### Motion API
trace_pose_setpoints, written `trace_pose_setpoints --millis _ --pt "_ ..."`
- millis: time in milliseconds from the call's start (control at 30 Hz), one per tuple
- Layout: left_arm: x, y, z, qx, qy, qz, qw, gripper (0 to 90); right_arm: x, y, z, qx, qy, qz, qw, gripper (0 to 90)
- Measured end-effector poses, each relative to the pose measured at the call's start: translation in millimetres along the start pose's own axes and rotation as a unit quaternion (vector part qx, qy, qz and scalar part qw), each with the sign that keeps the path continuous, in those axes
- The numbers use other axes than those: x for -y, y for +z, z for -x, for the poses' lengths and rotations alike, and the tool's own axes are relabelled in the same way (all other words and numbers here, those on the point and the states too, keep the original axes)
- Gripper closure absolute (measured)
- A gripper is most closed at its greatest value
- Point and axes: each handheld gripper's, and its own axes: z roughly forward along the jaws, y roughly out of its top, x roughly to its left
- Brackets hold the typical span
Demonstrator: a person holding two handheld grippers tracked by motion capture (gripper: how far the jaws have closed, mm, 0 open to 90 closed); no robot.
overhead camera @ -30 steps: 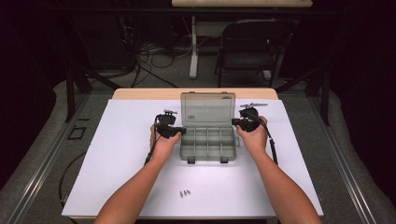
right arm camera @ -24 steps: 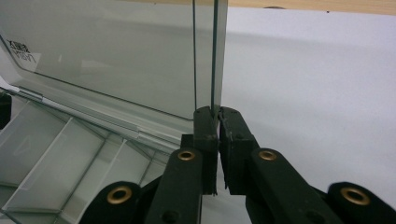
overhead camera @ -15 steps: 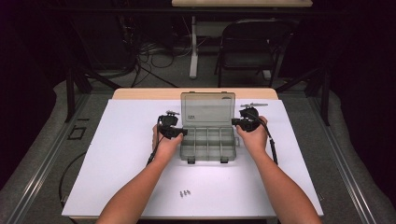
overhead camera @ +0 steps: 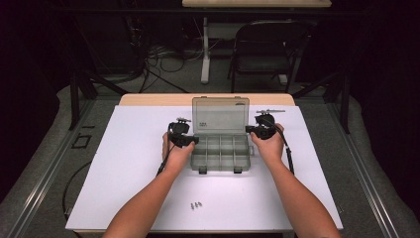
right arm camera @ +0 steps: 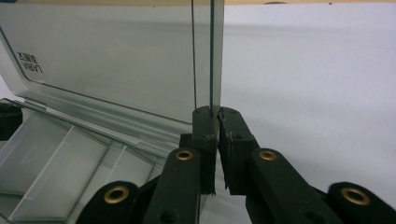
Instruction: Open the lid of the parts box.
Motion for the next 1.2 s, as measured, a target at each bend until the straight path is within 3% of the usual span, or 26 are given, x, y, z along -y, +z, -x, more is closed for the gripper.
trace_pose_setpoints --millis 433,833,1033,1200 --pt "0.1 0.3 0.0 0.0 -0.001 0.002 1.0 74.6 0.2 6.7 4.9 -0.01 0.031 0.0 0.9995 85.7" --pt "0.2 0.5 -0.6 0.003 -0.003 0.003 1.0 74.2 1.2 11.8 4.5 -0.004 0.036 0.005 0.9993 84.7" --pt "0.3 0.5 -0.6 0.004 -0.005 0.003 1.0 74.2 2.8 13.9 2.6 0.01 0.022 0.0 0.9997 83.9" --pt "0.2 0.5 -0.6 0.004 -0.004 0.004 1.0 74.1 3.4 15.7 4.8 0.002 0.037 -0.001 0.9993 84.1"
